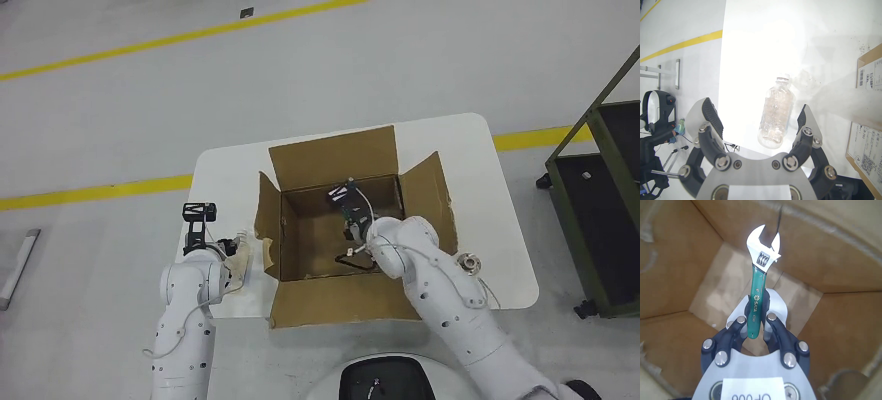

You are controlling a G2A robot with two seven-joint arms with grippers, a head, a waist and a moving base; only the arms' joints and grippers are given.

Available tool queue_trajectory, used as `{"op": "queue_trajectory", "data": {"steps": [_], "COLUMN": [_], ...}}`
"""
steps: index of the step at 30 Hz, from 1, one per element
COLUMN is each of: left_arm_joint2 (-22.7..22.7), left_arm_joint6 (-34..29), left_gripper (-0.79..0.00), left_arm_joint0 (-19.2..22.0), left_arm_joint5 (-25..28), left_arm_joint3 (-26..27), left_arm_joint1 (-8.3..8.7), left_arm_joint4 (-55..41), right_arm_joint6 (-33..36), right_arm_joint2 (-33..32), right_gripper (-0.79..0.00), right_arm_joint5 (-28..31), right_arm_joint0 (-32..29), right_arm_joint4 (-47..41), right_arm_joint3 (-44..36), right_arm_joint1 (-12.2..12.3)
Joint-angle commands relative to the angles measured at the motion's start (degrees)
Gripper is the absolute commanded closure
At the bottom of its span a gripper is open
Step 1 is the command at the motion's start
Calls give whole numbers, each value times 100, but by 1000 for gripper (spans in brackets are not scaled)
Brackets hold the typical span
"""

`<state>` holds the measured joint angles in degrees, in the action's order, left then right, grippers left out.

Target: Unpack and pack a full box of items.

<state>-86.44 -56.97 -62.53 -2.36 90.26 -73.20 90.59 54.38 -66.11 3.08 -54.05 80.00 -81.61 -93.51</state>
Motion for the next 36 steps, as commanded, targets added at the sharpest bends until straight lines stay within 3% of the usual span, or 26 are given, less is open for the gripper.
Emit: {"op": "queue_trajectory", "data": {"steps": [1,5,17,22,30,36], "left_arm_joint2": [0,0,0,0,0,0], "left_arm_joint6": [0,0,0,0,0,0], "left_gripper": [-785,-785,-785,-785,-785,-785], "left_arm_joint0": [0,0,0,0,0,0], "left_arm_joint5": [0,0,0,0,0,0], "left_arm_joint3": [0,0,0,0,0,0], "left_arm_joint1": [0,0,0,0,0,0], "left_arm_joint4": [0,0,0,0,0,0], "right_arm_joint6": [-15,-155,-155,-710,-1444,-1584], "right_arm_joint2": [-243,-590,-590,-824,-2269,-3275], "right_gripper": [0,0,0,0,0,0], "right_arm_joint5": [277,708,708,798,1452,1981], "right_arm_joint0": [-391,-895,-895,-1186,-2132,-2676], "right_arm_joint4": [-135,-612,-612,-974,-3102,-4683], "right_arm_joint3": [-657,-1260,-1260,-1761,-3385,-3480], "right_arm_joint1": [69,158,158,208,371,495]}}
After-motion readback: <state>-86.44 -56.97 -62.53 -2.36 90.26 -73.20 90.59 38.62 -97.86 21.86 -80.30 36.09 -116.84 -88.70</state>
